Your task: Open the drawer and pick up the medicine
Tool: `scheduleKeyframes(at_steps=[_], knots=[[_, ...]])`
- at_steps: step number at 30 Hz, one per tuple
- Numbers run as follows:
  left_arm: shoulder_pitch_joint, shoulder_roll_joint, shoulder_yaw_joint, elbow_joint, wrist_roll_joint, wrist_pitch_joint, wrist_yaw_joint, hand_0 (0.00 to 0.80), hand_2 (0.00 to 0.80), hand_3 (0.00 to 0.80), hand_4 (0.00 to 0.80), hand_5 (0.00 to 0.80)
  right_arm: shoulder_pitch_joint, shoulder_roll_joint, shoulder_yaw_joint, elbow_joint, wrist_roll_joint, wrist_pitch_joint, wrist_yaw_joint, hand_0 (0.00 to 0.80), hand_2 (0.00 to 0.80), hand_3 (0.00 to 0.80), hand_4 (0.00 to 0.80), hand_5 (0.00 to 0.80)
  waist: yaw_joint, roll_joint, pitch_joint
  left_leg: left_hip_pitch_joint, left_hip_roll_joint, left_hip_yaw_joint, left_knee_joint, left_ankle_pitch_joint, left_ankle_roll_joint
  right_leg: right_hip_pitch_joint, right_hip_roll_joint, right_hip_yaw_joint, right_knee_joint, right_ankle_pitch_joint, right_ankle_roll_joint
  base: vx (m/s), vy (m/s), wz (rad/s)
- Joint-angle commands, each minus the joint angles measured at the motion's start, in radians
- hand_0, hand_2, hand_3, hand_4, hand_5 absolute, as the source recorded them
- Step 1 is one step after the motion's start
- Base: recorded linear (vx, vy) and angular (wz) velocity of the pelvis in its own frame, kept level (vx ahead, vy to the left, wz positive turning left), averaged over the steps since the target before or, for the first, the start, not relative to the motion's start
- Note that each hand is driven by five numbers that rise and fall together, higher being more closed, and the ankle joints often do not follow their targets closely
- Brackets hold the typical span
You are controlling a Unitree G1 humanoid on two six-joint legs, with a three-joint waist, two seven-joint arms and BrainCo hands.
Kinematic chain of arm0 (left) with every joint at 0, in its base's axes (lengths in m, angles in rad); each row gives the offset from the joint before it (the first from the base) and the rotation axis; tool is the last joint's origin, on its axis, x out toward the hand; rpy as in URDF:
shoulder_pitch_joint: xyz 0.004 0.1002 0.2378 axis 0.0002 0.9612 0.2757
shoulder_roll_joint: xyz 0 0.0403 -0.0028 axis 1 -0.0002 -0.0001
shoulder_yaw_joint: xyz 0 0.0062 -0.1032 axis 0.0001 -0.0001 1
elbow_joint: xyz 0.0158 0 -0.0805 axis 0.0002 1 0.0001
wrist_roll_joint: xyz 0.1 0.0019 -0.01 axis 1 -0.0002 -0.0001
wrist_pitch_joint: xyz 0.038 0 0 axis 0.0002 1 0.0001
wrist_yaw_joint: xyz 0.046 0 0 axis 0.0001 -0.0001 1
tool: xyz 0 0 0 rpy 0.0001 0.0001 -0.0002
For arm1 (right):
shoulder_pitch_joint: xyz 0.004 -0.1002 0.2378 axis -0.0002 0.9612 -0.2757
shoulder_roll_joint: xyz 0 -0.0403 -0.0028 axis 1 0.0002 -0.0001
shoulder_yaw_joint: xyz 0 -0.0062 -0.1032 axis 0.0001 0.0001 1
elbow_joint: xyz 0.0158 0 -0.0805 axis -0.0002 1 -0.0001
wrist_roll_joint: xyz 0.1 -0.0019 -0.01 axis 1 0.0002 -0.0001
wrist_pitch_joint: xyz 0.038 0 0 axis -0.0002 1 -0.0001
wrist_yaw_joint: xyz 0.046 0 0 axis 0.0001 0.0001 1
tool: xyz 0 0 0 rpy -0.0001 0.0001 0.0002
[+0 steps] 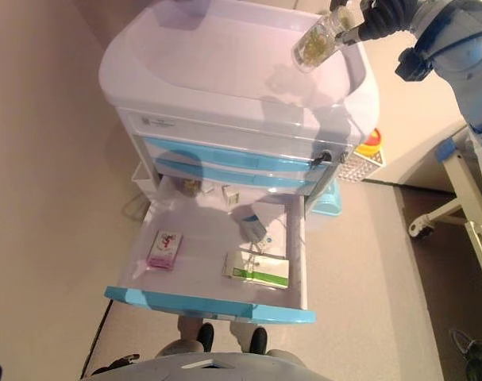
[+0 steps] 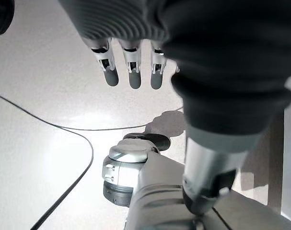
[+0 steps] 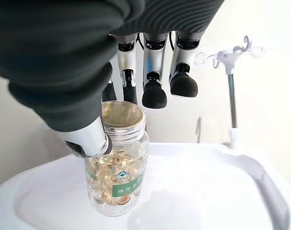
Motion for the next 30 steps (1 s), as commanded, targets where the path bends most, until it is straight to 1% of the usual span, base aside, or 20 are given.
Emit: scheduleKeyframes(at_steps=[1, 2, 6, 12, 16, 20, 30], knots=[[0.011, 0.054, -0.027, 0.008, -0.023, 0.029, 0.0, 0.0, 0.0, 0.0, 0.0, 0.0, -0.168, 0.004, 0.071, 0.119, -0.043, 0.031, -0.001, 0.8, 0.8, 0.8, 0.8, 0.8, 0.047, -0.046, -0.026, -0.042, -0.083, -0.067, 0.043, -0.077, 0.033, 0.007, 0.012, -0.023, 0.123, -0.089, 0.03, 0.037, -0.013, 0.16], [0.01, 0.059, -0.03, 0.006, -0.026, 0.031, 0.002, 0.0, 0.0, 0.0, 0.0, 0.0, -0.185, 0.014, 0.096, 0.159, -0.063, 0.027, 0.012, 0.8, 0.8, 0.8, 0.8, 0.8, 0.057, -0.049, -0.022, -0.044, -0.084, -0.075, 0.041, -0.075, 0.033, 0.006, 0.012, -0.029, 0.121, -0.088, 0.029, 0.022, -0.014, 0.13], [0.01, 0.075, -0.035, 0.003, -0.035, 0.03, 0.005, 0.0, 0.0, 0.0, 0.0, 0.0, -0.234, 0.037, 0.174, 0.265, -0.061, 0.034, 0.032, 0.8, 0.8, 0.8, 0.8, 0.8, 0.084, -0.059, -0.007, -0.059, -0.088, -0.097, 0.04, -0.068, 0.033, 0.001, 0.012, -0.045, 0.116, -0.083, 0.027, 0.006, -0.018, 0.22], [0.002, 0.1, -0.038, -0.001, -0.044, 0.024, 0.003, 0.0, 0.0, 0.0, 0.0, 0.0, -0.295, 0.059, 0.26, 0.389, -0.082, 0.037, 0.061, 0.8, 0.8, 0.8, 0.8, 0.8, 0.115, -0.07, 0.022, -0.085, -0.09, -0.125, 0.031, -0.055, 0.031, -0.016, 0.013, -0.067, 0.109, -0.076, 0.028, -0.029, -0.03, 0.16], [0.006, 0.11, -0.04, -0.007, -0.054, 0.012, 0.004, 0.0, 0.0, 0.0, 0.0, 0.0, -0.311, 0.056, 0.291, 0.445, -0.105, 0.009, 0.106, 0.8, 0.8, 0.8, 0.8, 0.8, 0.128, -0.072, 0.041, -0.098, -0.09, -0.135, 0.025, -0.049, 0.03, -0.025, 0.014, -0.078, 0.104, -0.072, 0.028, -0.029, -0.006, 0.15], [0.008, 0.117, -0.04, -0.014, -0.059, 0.006, 0.006, 0.0, 0.0, 0.0, 0.0, 0.0, -0.3, 0.059, 0.294, 0.468, -0.082, 0.004, 0.142, 0.8, 0.8, 0.8, 0.8, 0.8, 0.138, -0.077, 0.058, -0.109, -0.089, -0.141, 0.022, -0.044, 0.029, -0.032, 0.016, -0.086, 0.098, -0.069, 0.027, -0.022, -0.019, 0.05], [0.003, 0.134, -0.045, -0.024, -0.071, -0.011, 0.003, 0.0, 0.0, 0.0, 0.0, 0.0, -0.307, 0.066, 0.319, 0.519, -0.11, -0.014, 0.168, 0.8, 0.8, 0.8, 0.8, 0.8, 0.148, -0.09, 0.082, -0.124, -0.084, -0.146, 0.017, -0.039, 0.027, -0.043, 0.023, -0.091, 0.089, -0.062, 0.027, -0.002, -0.007, 0.02]])
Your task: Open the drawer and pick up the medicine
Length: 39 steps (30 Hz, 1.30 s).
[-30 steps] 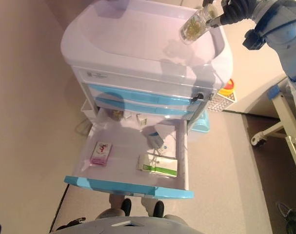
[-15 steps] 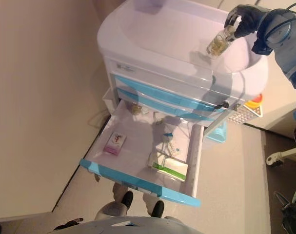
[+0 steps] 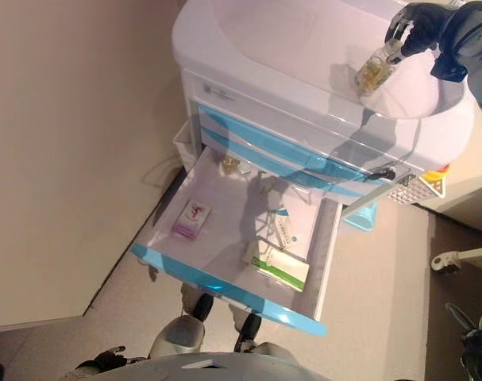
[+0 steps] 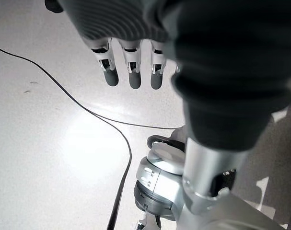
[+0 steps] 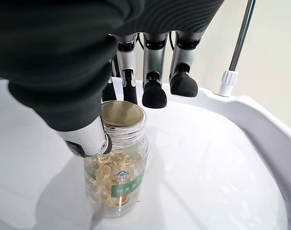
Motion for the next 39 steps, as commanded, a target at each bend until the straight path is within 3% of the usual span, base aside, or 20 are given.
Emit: scheduleKeyframes(at_steps=[1, 6, 7, 8, 9, 39], knots=[[0.007, 0.048, -0.025, 0.01, -0.024, -0.023, 0.001, 0.0, 0.0, 0.0, 0.0, 0.0, -0.124, -0.014, 0.085, 0.051, -0.036, -0.016, 0.012, 0.8, 0.8, 0.8, 0.8, 0.8, 0.019, -0.017, -0.003, -0.02, -0.066, -0.046, -0.011, -0.056, 0.04, 0.009, 0.036, -0.006, 0.089, -0.055, 0.022, 0.0, 0.0, 0.0], [0.008, 0.047, -0.026, 0.005, -0.023, -0.025, 0.006, 0.0, 0.0, 0.0, 0.0, 0.0, -0.13, -0.012, 0.095, 0.061, -0.038, -0.023, 0.034, 0.8, 0.8, 0.8, 0.8, 0.8, 0.019, -0.021, -0.003, -0.019, -0.066, -0.045, -0.014, -0.054, 0.039, 0.01, 0.036, -0.007, 0.088, -0.054, 0.022, 0.0, 0.0, 0.0], [0.007, 0.047, -0.025, 0.004, -0.022, -0.023, 0.007, 0.0, 0.0, 0.0, 0.0, 0.0, -0.129, -0.012, 0.095, 0.061, -0.039, -0.024, 0.037, 0.69, 0.69, 0.69, 0.69, 0.69, 0.02, -0.021, -0.003, -0.018, -0.065, -0.044, -0.014, -0.054, 0.038, 0.01, 0.036, -0.008, 0.088, -0.054, 0.022, 0.0, 0.0, 0.0], [0.004, 0.049, -0.026, 0.004, -0.023, -0.021, 0.008, 0.0, 0.0, 0.0, 0.0, 0.0, -0.129, -0.012, 0.096, 0.064, -0.038, -0.03, 0.036, 0.395, 0.395, 0.395, 0.395, 0.395, 0.019, -0.021, -0.003, -0.018, -0.064, -0.043, -0.014, -0.055, 0.037, 0.01, 0.035, -0.009, 0.088, -0.054, 0.023, 0.0, 0.0, 0.0], [0.002, 0.05, -0.026, 0.005, -0.024, -0.019, 0.008, 0.0, 0.0, 0.0, 0.0, 0.0, -0.129, -0.012, 0.097, 0.065, -0.037, -0.033, 0.033, 0.0, 0.0, 0.0, 0.0, 0.0, 0.019, -0.021, -0.004, -0.018, -0.064, -0.042, -0.013, -0.055, 0.037, 0.01, 0.035, -0.009, 0.088, -0.054, 0.023, 0.0, 0.0, 0.0], [0.002, 0.043, -0.024, 0.045, -0.006, -0.038, -0.002, 0.0, 0.0, 0.0, 0.0, 0.0, -0.155, -0.017, 0.05, 0.077, 0.09, -0.056, -0.085, 0.0, 0.0, 0.0, 0.0, 0.0, 0.005, -0.014, -0.027, 0.001, -0.058, -0.025, -0.02, -0.057, 0.028, 0.023, 0.028, -0.003, 0.084, -0.052, 0.03, 0.0, 0.0, 0.0]])
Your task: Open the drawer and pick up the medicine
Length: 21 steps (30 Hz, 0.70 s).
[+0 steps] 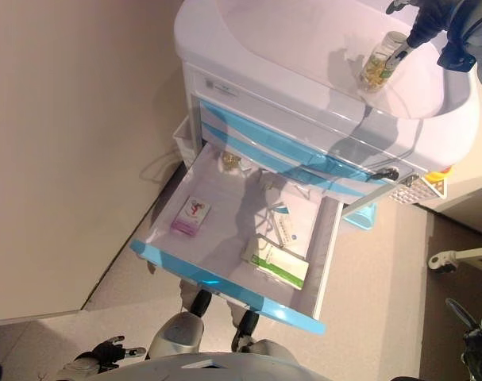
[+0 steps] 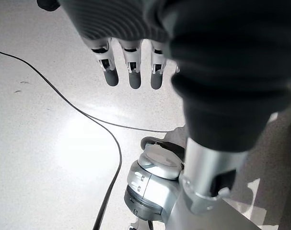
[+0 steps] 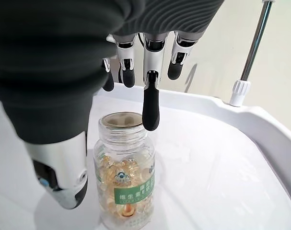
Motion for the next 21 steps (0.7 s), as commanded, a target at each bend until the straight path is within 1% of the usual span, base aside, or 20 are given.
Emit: scheduleKeyframes(at_steps=[1, 3, 5, 6, 7, 9, 12, 16, 21], knots=[[0.027, 0.029, -0.024, 0.045, 0.005, -0.016, -0.002, 0.0, 0.0, 0.0, 0.0, 0.0, -0.121, -0.017, 0.035, 0.03, 0.117, -0.002, -0.071, 0.0, 0.0, 0.0, 0.0, 0.0, -0.004, -0.009, -0.029, 0.007, -0.058, -0.026, -0.026, -0.06, 0.023, 0.025, 0.026, -0.003, 0.084, -0.055, 0.035, 0.0, 0.0, 0.0], [0.029, 0.03, -0.025, 0.05, 0.012, -0.02, -0.005, 0.0, 0.0, 0.0, 0.0, 0.0, -0.122, -0.019, 0.017, 0.016, 0.163, -0.008, -0.076, 0.0, 0.0, 0.0, 0.0, 0.0, -0.009, -0.008, -0.033, 0.01, -0.057, -0.021, -0.027, -0.062, 0.023, 0.026, 0.026, 0.0, 0.084, -0.055, 0.035, 0.0, 0.0, 0.0], [0.03, 0.029, -0.023, 0.057, 0.028, -0.021, -0.012, 0.0, 0.0, 0.0, 0.0, 0.0, -0.115, -0.032, -0.003, -0.006, 0.243, -0.001, -0.062, 0.0, 0.0, 0.0, 0.0, 0.0, -0.019, -0.007, -0.039, 0.016, -0.056, -0.015, -0.028, -0.064, 0.024, 0.026, 0.026, 0.005, 0.087, -0.055, 0.036, 0.0, 0.0, 0.0], [0.031, 0.027, -0.024, 0.059, 0.032, -0.021, -0.013, 0.0, 0.0, 0.0, 0.0, 0.0, -0.109, -0.038, -0.012, -0.017, 0.258, -0.011, -0.06, 0.0, 0.0, 0.0, 0.0, 0.0, -0.024, -0.005, -0.041, 0.017, -0.056, -0.012, -0.028, -0.065, 0.025, 0.026, 0.025, 0.007, 0.088, -0.055, 0.036, -0.031, 0.027, -0.02], [0.036, 0.023, -0.019, 0.063, 0.04, -0.026, -0.013, 0.0, 0.0, 0.0, 0.0, 0.0, -0.093, -0.054, -0.032, -0.04, 0.316, -0.001, -0.046, 0.0, 0.0, 0.0, 0.0, 0.0, -0.033, -0.002, -0.045, 0.021, -0.055, -0.006, -0.029, -0.067, 0.025, 0.027, 0.024, 0.011, 0.09, -0.056, 0.037, -0.032, 0.03, -0.03], [0.036, 0.018, -0.02, 0.067, 0.045, -0.026, -0.015, 0.0, 0.0, 0.0, 0.0, 0.0, -0.067, -0.076, -0.061, -0.071, 0.368, -0.006, -0.037, 0.0, 0.0, 0.0, 0.0, 0.0, -0.048, 0.003, -0.052, 0.026, -0.055, 0.004, -0.029, -0.069, 0.026, 0.027, 0.021, 0.018, 0.091, -0.055, 0.039, -0.034, 0.028, -0.05], [0.038, 0.007, -0.016, 0.074, 0.05, -0.029, -0.014, 0.0, 0.0, 0.0, 0.0, 0.0, -0.01, -0.115, -0.122, -0.116, 0.398, -0.015, -0.029, 0.0, 0.0, 0.0, 0.0, 0.0, -0.073, 0.014, -0.067, 0.036, -0.054, 0.022, -0.033, -0.072, 0.026, 0.025, 0.02, 0.034, 0.093, -0.054, 0.042, -0.037, 0.035, -0.11], [0.034, 0.004, -0.01, 0.081, 0.044, -0.03, -0.019, 0.0, 0.0, 0.0, 0.0, 0.0, 0.05, -0.165, -0.18, -0.135, 0.391, -0.033, -0.035, 0.0, 0.0, 0.0, 0.0, 0.0, -0.103, 0.029, -0.087, 0.049, -0.052, 0.045, -0.037, -0.077, 0.026, 0.025, 0.019, 0.058, 0.091, -0.051, 0.046, -0.04, 0.025, -0.25], [0.024, -0.003, -0.008, 0.081, 0.027, -0.019, -0.008, 0.0, 0.0, 0.0, 0.0, 0.0, 0.103, -0.217, -0.221, -0.136, 0.39, -0.058, -0.029, 0.0, 0.0, 0.0, 0.0, 0.0, -0.132, 0.046, -0.106, 0.059, -0.052, 0.063, -0.044, -0.079, 0.026, 0.023, 0.019, 0.085, 0.089, -0.048, 0.051, -0.031, 0.02, -0.22]])
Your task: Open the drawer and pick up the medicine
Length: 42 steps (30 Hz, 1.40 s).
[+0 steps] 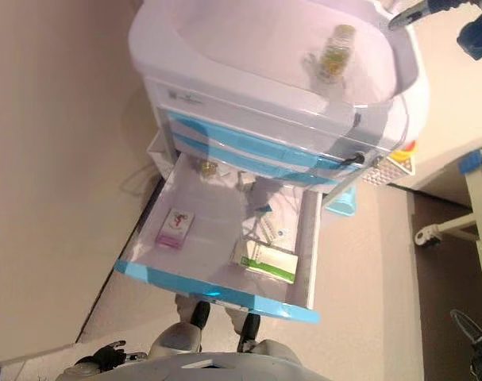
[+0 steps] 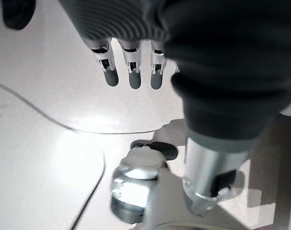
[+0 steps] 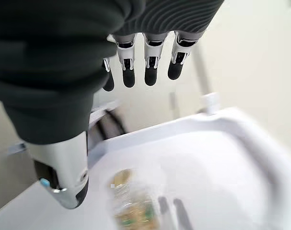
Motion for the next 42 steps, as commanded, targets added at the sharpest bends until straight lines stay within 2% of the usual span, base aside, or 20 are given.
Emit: scheduleKeyframes(at_steps=[1, 3, 5, 6, 7, 8, 10, 13, 15, 18, 19, 20, 23, 26, 27, 29, 35, 40, 42], knots=[[0.016, 0.017, -0.012, 0.05, 0.013, 0.002, 0.005, 0.0, 0.0, 0.0, 0.0, 0.0, -0.019, -0.093, -0.017, 0.007, 0.032, -0.059, -0.027, 0.0, 0.0, 0.0, 0.0, 0.0, -0.021, 0.002, -0.062, -0.002, -0.054, -0.02, -0.005, -0.079, 0.024, 0.015, 0.021, 0.002, 0.085, -0.055, 0.049, -0.021, 0.023, -0.17], [0.014, 0.017, -0.017, 0.055, 0.013, 0.001, 0.004, 0.0, 0.0, 0.0, 0.0, 0.0, -0.016, -0.103, -0.032, 0.01, 0.083, -0.06, -0.089, 0.0, 0.0, 0.0, 0.0, 0.0, -0.03, 0.01, -0.069, 0.003, -0.053, -0.01, -0.005, -0.08, 0.024, 0.016, 0.021, 0.009, 0.084, -0.055, 0.05, -0.018, 0.021, -0.21], [0.01, 0.016, -0.023, 0.065, 0.005, 0.001, -0.003, 0.0, 0.0, 0.0, 0.0, 0.0, -0.021, -0.108, -0.076, 0.024, 0.126, -0.051, -0.2, 0.0, 0.0, 0.0, 0.0, 0.0, -0.039, 0.019, -0.075, 0.008, -0.053, 0.002, -0.003, -0.085, 0.024, 0.019, 0.02, 0.014, 0.081, -0.054, 0.051, -0.016, 0.022, -0.15], [0.009, 0.014, -0.027, 0.07, 0.003, 0.002, -0.006, 0.0, 0.0, 0.0, 0.0, 0.0, -0.025, -0.107, -0.097, 0.037, 0.151, -0.039, -0.269, 0.0, 0.0, 0.0, 0.0, 0.0, -0.041, 0.021, -0.077, 0.011, -0.053, 0.007, -0.003, -0.087, 0.025, 0.021, 0.02, 0.016, 0.079, -0.053, 0.052, -0.011, 0.013, -0.12], [0.009, 0.013, -0.028, 0.074, 0.004, 0.0, -0.009, 0.0, 0.0, 0.0, 0.0, 0.0, -0.023, -0.105, -0.122, 0.045, 0.159, -0.025, -0.286, 0.0, 0.0, 0.0, 0.0, 0.0, -0.042, 0.024, -0.078, 0.012, -0.054, 0.01, -0.001, -0.09, 0.025, 0.021, 0.02, 0.02, 0.079, -0.054, 0.052, -0.022, 0.005, -0.14], [0.008, 0.009, -0.03, 0.081, 0.015, -0.004, -0.015, 0.0, 0.0, 0.0, 0.0, 0.0, -0.015, -0.104, -0.175, 0.062, 0.168, -0.037, -0.367, 0.0, 0.0, 0.0, 0.0, 0.0, -0.046, 0.029, -0.08, 0.014, -0.053, 0.017, 0.0, -0.094, 0.024, 0.02, 0.02, 0.024, 0.08, -0.055, 0.055, -0.023, 0.001, -0.11], [0.012, 0.005, -0.042, 0.086, 0.023, -0.008, -0.022, 0.0, 0.0, 0.0, 0.0, 0.0, 0.008, -0.113, -0.246, 0.088, 0.196, -0.051, -0.449, 0.0, 0.0, 0.0, 0.0, 0.0, -0.051, 0.037, -0.083, 0.019, -0.053, 0.024, -0.001, -0.097, 0.026, 0.021, 0.02, 0.029, 0.079, -0.054, 0.057, -0.013, 0.006, -0.09], [0.012, -0.002, -0.058, 0.083, 0.03, -0.003, -0.034, 0.0, 0.0, 0.0, 0.0, 0.0, 0.054, -0.119, -0.345, 0.133, 0.234, -0.063, -0.529, 0.0, 0.0, 0.0, 0.0, 0.0, -0.057, 0.049, -0.085, 0.028, -0.053, 0.035, 0.001, -0.105, 0.028, 0.023, 0.018, 0.035, 0.08, -0.054, 0.06, 0.0, 0.011, -0.04], [0.012, -0.013, -0.069, 0.081, 0.033, -0.002, -0.043, 0.0, 0.0, 0.0, 0.0, 0.0, 0.135, -0.104, -0.449, 0.147, 0.293, -0.074, -0.61, 0.0, 0.0, 0.0, 0.0, 0.0, -0.064, 0.061, -0.083, 0.033, -0.055, 0.043, 0.004, -0.111, 0.032, 0.02, 0.016, 0.044, 0.083, -0.053, 0.063, 0.001, 0.04, -0.04], [0.0, -0.029, -0.083, 0.073, 0.028, 0.013, -0.048, 0.0, 0.0, 0.0, 0.0, 0.0, 0.34, -0.036, -0.671, 0.122, 0.376, -0.099, -0.688, 0.0, 0.0, 0.0, 0.0, 0.0, -0.082, 0.08, -0.073, 0.035, -0.056, 0.059, 0.015, -0.123, 0.038, 0.011, 0.011, 0.059, 0.091, -0.051, 0.067, -0.029, 0.042, -0.1], [-0.006, -0.041, -0.087, 0.072, 0.031, 0.016, -0.052, 0.0, 0.0, 0.0, 0.0, 0.0, 0.447, 0.019, -0.761, 0.108, 0.406, -0.13, -0.71, 0.0, 0.0, 0.0, 0.0, 0.0, -0.093, 0.088, -0.063, 0.027, -0.058, 0.067, 0.027, -0.121, 0.042, 0.0, 0.008, 0.066, 0.097, -0.041, 0.068, -0.019, 0.027, -0.25], [-0.005, -0.032, -0.092, 0.072, 0.031, 0.016, -0.052, 0.0, 0.0, 0.0, 0.0, 0.0, 0.48, 0.023, -0.79, 0.096, 0.403, -0.129, -0.712, 0.0, 0.0, 0.0, 0.0, 0.0, -0.086, 0.081, -0.066, 0.033, -0.057, 0.066, 0.025, -0.13, 0.042, 0.005, 0.009, 0.068, 0.097, -0.05, 0.068, -0.036, 0.036, -0.22], [-0.023, -0.056, -0.11, 0.072, 0.011, 0.013, -0.058, 0.0, 0.0, 0.0, 0.0, 0.0, 0.713, 0.2, -0.939, 0.027, 0.332, -0.152, -0.737, 0.0, 0.0, 0.0, 0.0, 0.0, -0.109, 0.106, -0.038, 0.03, -0.061, 0.082, 0.048, -0.145, 0.053, -0.016, -0.001, 0.087, 0.116, -0.041, 0.075, -0.031, 0.044, -0.3], [-0.031, -0.074, -0.111, 0.065, -0.003, 0.012, -0.059, 0.0, 0.0, 0.0, 0.0, 0.0, 0.874, 0.353, -0.972, -0.046, 0.222, -0.124, -0.754, 0.0, 0.0, 0.0, 0.0, 0.0, -0.125, 0.119, -0.017, 0.025, -0.066, 0.094, 0.066, -0.155, 0.063, -0.037, -0.008, 0.106, 0.13, -0.033, 0.08, -0.021, 0.04, -0.3], [-0.037, -0.083, -0.104, 0.063, -0.007, 0.009, -0.057, 0.0, 0.0, 0.0, 0.0, 0.0, 0.939, 0.413, -0.954, -0.052, 0.159, -0.134, -0.757, 0.0, 0.0, 0.0, 0.0, 0.0, -0.135, 0.126, -0.002, 0.022, -0.065, 0.102, 0.071, -0.157, 0.067, -0.05, -0.01, 0.113, 0.139, -0.029, 0.082, -0.022, 0.029, -0.34], [-0.045, -0.089, -0.108, 0.052, -0.015, 0.001, -0.056, 0.0, 0.0, 0.0, 0.0, 0.0, 1.009, 0.479, -0.918, -0.064, 0.104, -0.126, -0.778, 0.0, 0.0, 0.0, 0.0, 0.0, -0.148, 0.132, 0.023, 0.01, -0.065, 0.114, 0.083, -0.159, 0.073, -0.072, -0.013, 0.125, 0.155, -0.025, 0.084, -0.058, 0.03, -0.31], [-0.093, -0.099, -0.139, 0.028, -0.036, -0.046, -0.043, 0.0, 0.0, 0.0, 0.0, 0.0, 1.084, 0.571, -0.854, 0.008, 0.041, -0.124, -0.786, 0.0, 0.0, 0.0, 0.0, 0.0, -0.176, 0.147, 0.103, -0.046, -0.067, 0.148, 0.122, -0.16, 0.084, -0.132, -0.017, 0.147, 0.2, -0.023, 0.08, -0.094, 0.04, -0.25], [-0.13, -0.091, -0.161, -0.012, -0.038, -0.114, -0.016, 0.0, 0.0, 0.0, 0.0, 0.0, 1.145, 0.639, -0.815, 0.024, 0.027, -0.152, -0.802, 0.0, 0.0, 0.0, 0.0, 0.0, -0.187, 0.16, 0.194, -0.128, -0.065, 0.178, 0.182, -0.155, 0.091, -0.194, -0.019, 0.144, 0.256, -0.03, 0.075, -0.1, 0.013, -0.18], [-0.137, -0.088, -0.165, -0.018, -0.038, -0.123, -0.012, 0.0, 0.0, 0.0, 0.0, 0.0, 1.15, 0.649, -0.809, 0.026, 0.008, -0.154, -0.805, 0.0, 0.0, 0.0, 0.0, 0.0, -0.189, 0.161, 0.204, -0.146, -0.064, 0.183, 0.198, -0.157, 0.092, -0.211, -0.018, 0.145, 0.271, -0.033, 0.074, -0.064, -0.008, -0.09]])
